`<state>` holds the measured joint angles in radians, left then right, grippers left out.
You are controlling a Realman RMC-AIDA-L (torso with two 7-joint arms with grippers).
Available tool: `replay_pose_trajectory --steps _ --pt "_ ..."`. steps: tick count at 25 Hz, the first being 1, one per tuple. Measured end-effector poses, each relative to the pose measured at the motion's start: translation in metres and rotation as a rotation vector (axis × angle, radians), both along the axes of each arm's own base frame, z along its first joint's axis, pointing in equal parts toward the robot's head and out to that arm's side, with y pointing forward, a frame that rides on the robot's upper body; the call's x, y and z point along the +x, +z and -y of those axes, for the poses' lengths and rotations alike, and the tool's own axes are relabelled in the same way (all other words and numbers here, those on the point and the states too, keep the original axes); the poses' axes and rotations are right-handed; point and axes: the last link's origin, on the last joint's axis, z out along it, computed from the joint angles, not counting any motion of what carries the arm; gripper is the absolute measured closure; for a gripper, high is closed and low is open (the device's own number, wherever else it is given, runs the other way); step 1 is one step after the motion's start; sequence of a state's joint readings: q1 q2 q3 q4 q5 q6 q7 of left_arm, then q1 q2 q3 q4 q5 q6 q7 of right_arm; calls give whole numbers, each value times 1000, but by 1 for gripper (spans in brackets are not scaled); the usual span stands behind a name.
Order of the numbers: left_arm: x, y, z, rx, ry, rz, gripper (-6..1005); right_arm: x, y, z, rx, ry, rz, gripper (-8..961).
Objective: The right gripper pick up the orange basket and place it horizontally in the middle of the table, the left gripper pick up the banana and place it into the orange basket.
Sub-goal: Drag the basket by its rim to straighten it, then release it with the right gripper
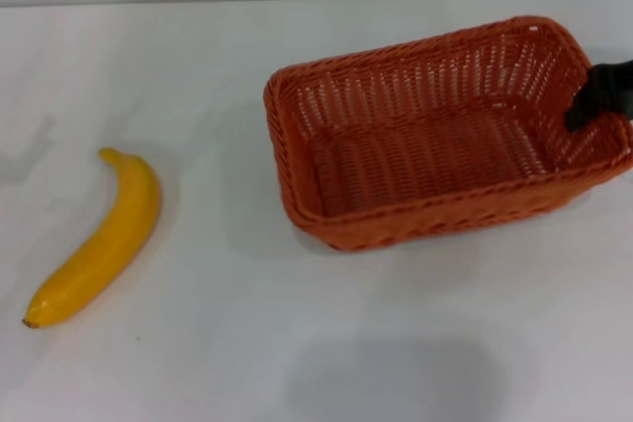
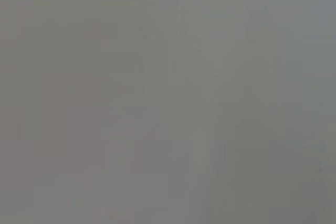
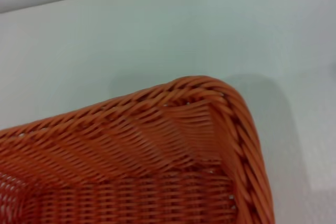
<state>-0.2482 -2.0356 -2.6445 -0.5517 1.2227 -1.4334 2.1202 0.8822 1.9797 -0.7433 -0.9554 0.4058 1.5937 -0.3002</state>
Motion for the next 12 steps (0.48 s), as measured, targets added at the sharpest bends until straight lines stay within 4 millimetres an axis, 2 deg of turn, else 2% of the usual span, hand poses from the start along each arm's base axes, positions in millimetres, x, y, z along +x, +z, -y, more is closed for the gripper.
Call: replay_pose_trajectory --steps 5,12 --pt "0 3 -1 -1 -6 -7 163 9 -3 15 15 -31 -46 808" --pt "-1 2 0 -1 0 -6 166 14 -10 27 13 -6 -102 782"
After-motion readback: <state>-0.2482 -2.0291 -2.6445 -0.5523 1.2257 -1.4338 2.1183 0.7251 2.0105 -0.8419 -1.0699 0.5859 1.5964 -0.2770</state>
